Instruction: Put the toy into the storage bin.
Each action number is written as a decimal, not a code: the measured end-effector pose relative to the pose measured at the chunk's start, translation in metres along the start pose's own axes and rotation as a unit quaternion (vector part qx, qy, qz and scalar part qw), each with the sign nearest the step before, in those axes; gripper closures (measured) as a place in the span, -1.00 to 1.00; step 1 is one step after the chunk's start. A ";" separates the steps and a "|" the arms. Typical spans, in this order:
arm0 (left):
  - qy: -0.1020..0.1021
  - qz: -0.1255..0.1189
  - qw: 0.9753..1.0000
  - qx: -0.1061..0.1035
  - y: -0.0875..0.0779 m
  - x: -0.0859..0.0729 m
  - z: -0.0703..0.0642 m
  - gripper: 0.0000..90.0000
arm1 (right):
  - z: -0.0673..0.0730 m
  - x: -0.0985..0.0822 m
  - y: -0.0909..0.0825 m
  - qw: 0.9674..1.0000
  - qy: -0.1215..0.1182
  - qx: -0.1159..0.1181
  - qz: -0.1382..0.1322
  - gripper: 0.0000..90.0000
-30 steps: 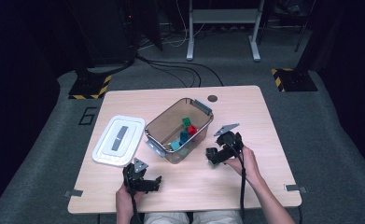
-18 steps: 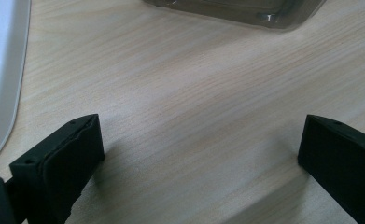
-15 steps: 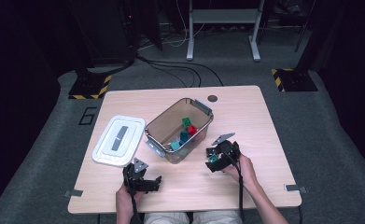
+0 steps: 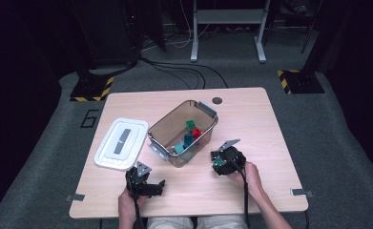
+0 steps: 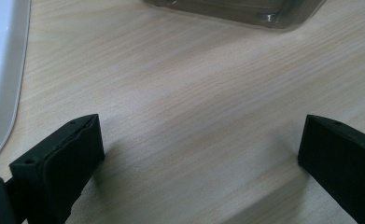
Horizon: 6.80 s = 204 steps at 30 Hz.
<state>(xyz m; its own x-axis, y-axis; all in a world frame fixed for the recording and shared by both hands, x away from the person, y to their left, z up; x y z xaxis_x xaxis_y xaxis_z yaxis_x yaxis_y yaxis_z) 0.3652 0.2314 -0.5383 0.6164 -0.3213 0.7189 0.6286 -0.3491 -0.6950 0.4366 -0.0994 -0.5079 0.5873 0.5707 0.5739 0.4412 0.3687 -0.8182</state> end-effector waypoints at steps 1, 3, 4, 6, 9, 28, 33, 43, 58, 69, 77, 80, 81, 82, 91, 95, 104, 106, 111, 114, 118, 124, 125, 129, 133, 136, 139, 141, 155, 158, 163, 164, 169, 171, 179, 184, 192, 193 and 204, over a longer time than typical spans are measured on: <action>0.000 0.000 1.000 0.000 0.000 0.000 0.000 -1.00 | 0.000 0.000 0.001 1.000 0.002 0.002 0.000 -0.15; -0.001 0.000 1.000 0.000 0.000 0.000 0.000 -1.00 | 0.000 -0.001 0.001 1.000 0.003 0.000 0.001 -0.03; 0.000 0.000 1.000 0.000 0.000 0.000 0.000 -1.00 | 0.000 -0.001 0.001 1.000 0.002 0.000 0.000 0.02; 0.000 0.000 1.000 0.000 0.000 0.000 0.000 -1.00 | 0.000 -0.001 0.000 1.000 0.000 0.000 0.000 0.18; 0.000 0.000 1.000 0.000 0.000 0.000 0.000 -1.00 | 0.000 -0.002 0.000 1.000 0.000 0.001 -0.002 0.29; 0.000 0.000 1.000 0.000 0.000 0.000 0.000 -1.00 | -0.004 0.014 -0.023 1.000 -0.013 0.001 -0.022 0.30; -0.001 0.000 1.000 0.000 0.000 0.000 0.000 -1.00 | -0.007 0.023 -0.033 0.999 -0.019 0.001 -0.030 0.30; 0.000 0.000 1.000 0.000 0.000 0.000 0.000 -1.00 | -0.008 0.042 -0.053 0.998 -0.031 -0.005 -0.046 0.30; 0.000 0.000 1.000 0.000 0.000 0.000 0.000 -1.00 | -0.010 0.078 -0.079 0.996 -0.054 -0.017 -0.073 0.30; 0.000 0.000 1.000 0.000 0.000 0.000 0.000 -1.00 | -0.010 0.107 -0.089 0.994 -0.061 -0.021 -0.085 0.30; 0.000 0.000 1.000 0.000 0.000 0.000 0.000 -1.00 | -0.009 0.125 -0.085 0.994 -0.067 -0.019 -0.084 0.30; 0.000 0.000 1.000 0.000 0.000 0.000 0.000 -1.00 | -0.008 0.131 -0.082 0.994 -0.068 -0.017 -0.084 0.30; 0.000 0.000 1.000 0.000 0.000 0.000 0.000 -1.00 | -0.008 0.134 -0.080 0.994 -0.071 -0.017 -0.084 0.30; 0.000 0.000 1.000 0.000 0.000 0.000 0.000 -1.00 | -0.008 0.136 -0.079 0.994 -0.071 -0.016 -0.085 0.30; 0.000 0.000 1.000 0.000 0.000 0.000 0.000 -1.00 | -0.006 0.152 -0.064 0.995 -0.072 -0.008 -0.071 0.30; -0.002 -0.001 1.000 0.000 0.000 0.000 0.000 -1.00 | -0.004 0.158 -0.055 0.995 -0.073 -0.004 -0.062 0.30; 0.000 0.000 1.000 -0.001 0.000 0.000 0.000 -1.00 | -0.001 0.166 -0.039 0.997 -0.069 0.002 -0.046 0.30; 0.000 0.000 1.000 0.000 0.000 0.000 0.000 -1.00 | 0.000 0.168 -0.036 0.997 -0.068 0.004 -0.042 0.30; 0.000 0.000 1.000 0.000 0.000 0.000 0.000 -1.00 | 0.004 0.169 -0.029 0.997 -0.066 0.012 -0.035 0.28; 0.001 0.000 1.000 0.000 0.000 0.000 0.000 -1.00 | 0.005 0.169 -0.026 0.997 -0.065 0.013 -0.031 0.05; 0.001 0.000 1.000 0.000 0.000 0.000 0.000 -1.00 | 0.004 0.166 -0.028 0.998 -0.055 0.014 -0.032 -0.33; -0.002 -0.002 1.000 0.000 0.000 0.000 0.000 -1.00 | 0.005 0.157 -0.042 0.997 -0.054 0.019 -0.060 -0.69; -0.001 -0.001 1.000 0.000 0.000 0.000 0.000 -1.00 | 0.005 0.155 -0.046 0.996 -0.055 0.020 -0.065 -0.71; 0.001 0.000 1.000 0.000 0.000 0.000 0.000 -1.00 | 0.006 0.147 -0.057 0.995 -0.057 0.023 -0.080 -0.84; 0.000 0.000 1.000 0.000 0.000 0.000 0.000 -1.00 | 0.004 0.136 -0.065 0.994 -0.059 0.026 -0.092 -0.91; 0.000 0.000 1.000 0.000 0.000 0.000 0.000 -1.00 | 0.002 0.126 -0.068 0.994 -0.059 0.023 -0.095 -0.95; 0.000 0.000 1.000 0.000 0.000 0.000 0.000 -1.00 | 0.000 0.115 -0.069 0.993 -0.056 0.021 -0.098 -0.95; 0.000 0.000 1.000 0.000 0.000 0.000 0.000 -1.00 | -0.005 0.102 -0.070 0.994 -0.049 0.019 -0.098 -0.94; 0.000 0.000 1.000 0.000 0.000 0.000 0.000 -1.00 | -0.021 0.052 -0.032 0.997 -0.030 0.039 -0.061 -1.00; 0.000 0.000 1.000 0.000 0.000 0.000 0.000 -1.00 | -0.023 0.044 -0.016 0.998 -0.025 0.040 -0.046 -1.00; 0.000 0.000 1.000 0.000 0.000 0.000 0.000 -1.00 | -0.028 0.031 0.009 0.998 -0.010 0.048 -0.030 -1.00; 0.000 0.000 1.000 0.000 0.000 0.000 0.000 -1.00 | -0.030 0.030 0.012 0.998 -0.009 0.049 -0.028 -0.98; 0.000 0.000 1.000 0.000 0.000 0.000 0.000 -1.00 | -0.032 0.025 0.024 0.998 -0.009 0.055 -0.028 -0.81; 0.000 0.000 1.000 0.000 0.000 0.000 0.000 -1.00 | -0.032 0.025 0.026 0.998 -0.013 0.055 -0.032 -0.69; 0.001 0.000 1.000 0.000 0.000 0.000 0.000 -1.00 | -0.030 0.025 0.028 0.998 -0.032 0.050 -0.032 -0.21; 0.001 0.000 1.000 0.000 0.000 0.000 0.000 -1.00 | -0.028 0.025 0.028 0.997 -0.047 0.050 -0.032 -0.19; 0.001 0.000 1.000 0.000 0.000 0.000 0.000 -1.00 | -0.027 0.024 0.027 0.997 -0.045 0.053 -0.033 -0.16; 0.001 0.000 1.000 0.000 0.000 0.000 0.000 -1.00 | -0.027 0.023 0.027 0.997 -0.048 0.054 -0.033 -0.16; 0.004 0.002 1.000 0.000 0.000 0.000 0.000 -1.00 | -0.026 0.020 0.025 0.997 -0.049 0.044 -0.027 -0.06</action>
<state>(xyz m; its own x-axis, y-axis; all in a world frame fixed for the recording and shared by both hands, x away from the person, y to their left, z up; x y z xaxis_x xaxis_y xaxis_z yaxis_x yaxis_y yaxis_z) 0.3650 0.2317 -0.5379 0.6160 -0.3292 0.7157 0.6257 -0.3475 -0.6984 0.4772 -0.0980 -0.5163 0.4935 0.6152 0.6148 0.4069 0.4614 -0.7884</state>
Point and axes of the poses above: each handheld gripper's, and its own axes: y roughly forward along the jaws, x roughly out of its top, z roughly to its left, the point moved 1 cm from there along y, roughly forward along the jaws, and after that the axes turned 1 degree about -x, right-handed, at the moved point
